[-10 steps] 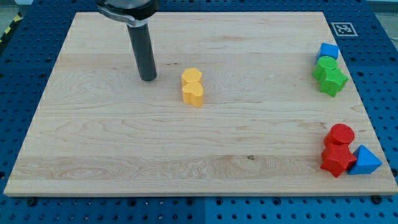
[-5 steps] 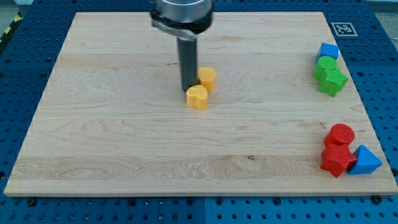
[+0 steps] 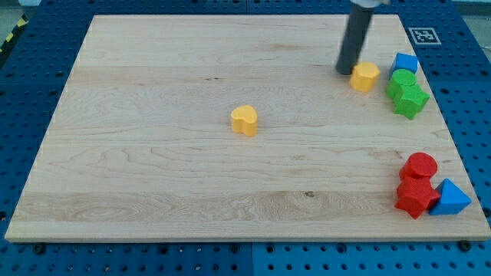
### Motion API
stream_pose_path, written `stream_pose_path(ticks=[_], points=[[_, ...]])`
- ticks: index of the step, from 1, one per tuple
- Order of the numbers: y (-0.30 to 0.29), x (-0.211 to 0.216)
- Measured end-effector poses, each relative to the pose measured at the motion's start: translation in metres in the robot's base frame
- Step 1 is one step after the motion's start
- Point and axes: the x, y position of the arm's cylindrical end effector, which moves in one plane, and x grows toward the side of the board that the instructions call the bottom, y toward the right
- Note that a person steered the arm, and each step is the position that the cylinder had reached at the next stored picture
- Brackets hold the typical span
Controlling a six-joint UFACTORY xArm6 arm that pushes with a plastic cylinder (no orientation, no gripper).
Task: Place yellow blocks left of green blocks
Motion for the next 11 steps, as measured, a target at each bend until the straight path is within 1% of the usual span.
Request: stream_pose_path(ticks=[1,2,4,5,6,7,8,9,11], points=[[0.012,-0.013],[-0.024,-0.017],[-0.199,0.006],[-0.253,0.050],[-0.249,0.111],[-0.209,0.129],[-0.133,0.106],[-0.079,0.077],[-0.110,0.077]])
